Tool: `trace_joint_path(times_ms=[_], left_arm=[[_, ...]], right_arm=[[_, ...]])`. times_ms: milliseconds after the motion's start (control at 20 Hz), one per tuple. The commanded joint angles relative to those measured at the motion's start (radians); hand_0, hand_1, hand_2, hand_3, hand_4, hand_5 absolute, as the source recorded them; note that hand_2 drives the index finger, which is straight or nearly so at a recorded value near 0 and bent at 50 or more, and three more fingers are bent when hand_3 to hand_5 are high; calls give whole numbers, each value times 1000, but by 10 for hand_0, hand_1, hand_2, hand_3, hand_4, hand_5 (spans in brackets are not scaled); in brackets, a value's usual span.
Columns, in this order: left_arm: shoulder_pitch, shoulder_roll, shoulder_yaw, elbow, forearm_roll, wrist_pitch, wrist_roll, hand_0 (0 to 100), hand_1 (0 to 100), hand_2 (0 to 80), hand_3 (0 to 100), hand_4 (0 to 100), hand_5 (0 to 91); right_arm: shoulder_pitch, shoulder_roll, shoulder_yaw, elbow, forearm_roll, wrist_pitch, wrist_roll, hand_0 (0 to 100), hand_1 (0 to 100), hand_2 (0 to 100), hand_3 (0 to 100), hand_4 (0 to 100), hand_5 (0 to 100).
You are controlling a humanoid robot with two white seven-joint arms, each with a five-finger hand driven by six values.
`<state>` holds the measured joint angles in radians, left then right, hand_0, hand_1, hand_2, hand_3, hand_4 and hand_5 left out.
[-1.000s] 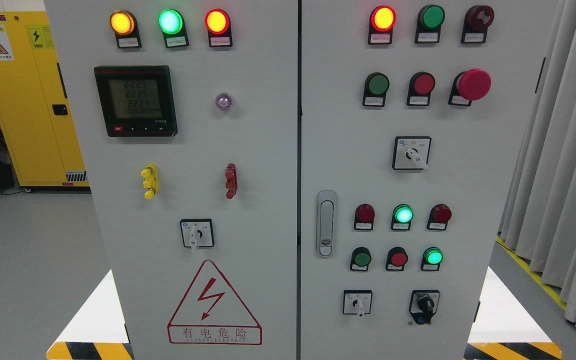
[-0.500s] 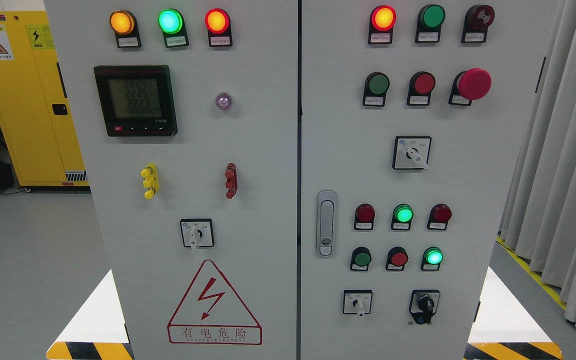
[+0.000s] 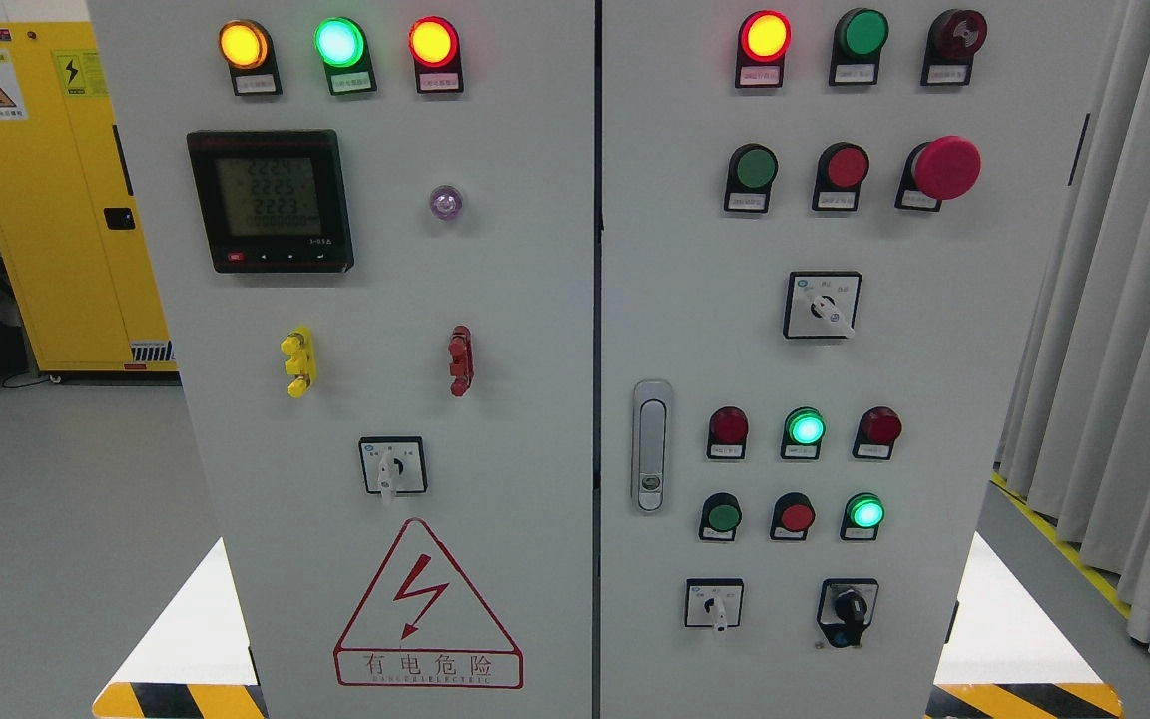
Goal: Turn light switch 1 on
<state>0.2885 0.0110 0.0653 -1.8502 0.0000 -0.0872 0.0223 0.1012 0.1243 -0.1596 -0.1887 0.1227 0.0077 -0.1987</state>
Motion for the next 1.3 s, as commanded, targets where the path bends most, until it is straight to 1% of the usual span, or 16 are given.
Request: trace_joint_path(times_ms=[0, 100, 250, 400, 500, 650, 800, 950, 1150, 1250], left_arm=[[-66, -20, -64, -138, -8, 62, 37, 180, 589, 594, 812, 839, 819], [-75, -48, -73, -141, -11, 92, 37, 175, 583, 595, 823, 848, 828], [-98, -51, -74, -141, -15, 109, 42, 171, 578, 579, 833, 860, 838], [-166, -55, -73, -158, -20, 237, 70, 161, 575, 573, 834, 869, 858], [-186, -55, -73, -167, -23, 291, 73, 160, 574, 571, 835, 873, 863], [-203, -62, -73, -168, -60, 320, 82, 158, 570, 572, 839, 880, 868], [-242, -65, -73, -168, -66, 336, 91, 156, 564, 572, 842, 886, 874], [-288, -65, -73, -173, -92, 380, 97, 154, 558, 574, 854, 895, 878], [-330, -65, -73, -175, -94, 426, 102, 173, 556, 571, 869, 886, 877], [-356, -62, -73, -175, -95, 445, 119, 179, 556, 571, 869, 885, 878]], right_arm=[[0, 0, 0, 0, 0, 0, -1, 0, 500, 40, 0, 0, 0], [0, 0, 0, 0, 0, 0, -2, 0, 500, 40, 0, 0, 0], [0, 0, 0, 0, 0, 0, -1, 0, 500, 40, 0, 0, 0], [0, 0, 0, 0, 0, 0, -2, 0, 500, 40, 0, 0, 0], [0, 0, 0, 0, 0, 0, -1, 0, 500, 40, 0, 0, 0], [0, 0, 0, 0, 0, 0, -1, 0, 500, 40, 0, 0, 0], [0, 0, 0, 0, 0, 0, -1, 0, 500, 40, 0, 0, 0], [0, 0, 0, 0, 0, 0, -1, 0, 500, 40, 0, 0, 0], [0, 0, 0, 0, 0, 0, -1, 0, 500, 40, 0, 0, 0], [0, 0, 0, 0, 0, 0, -1, 0, 500, 40, 0, 0, 0]])
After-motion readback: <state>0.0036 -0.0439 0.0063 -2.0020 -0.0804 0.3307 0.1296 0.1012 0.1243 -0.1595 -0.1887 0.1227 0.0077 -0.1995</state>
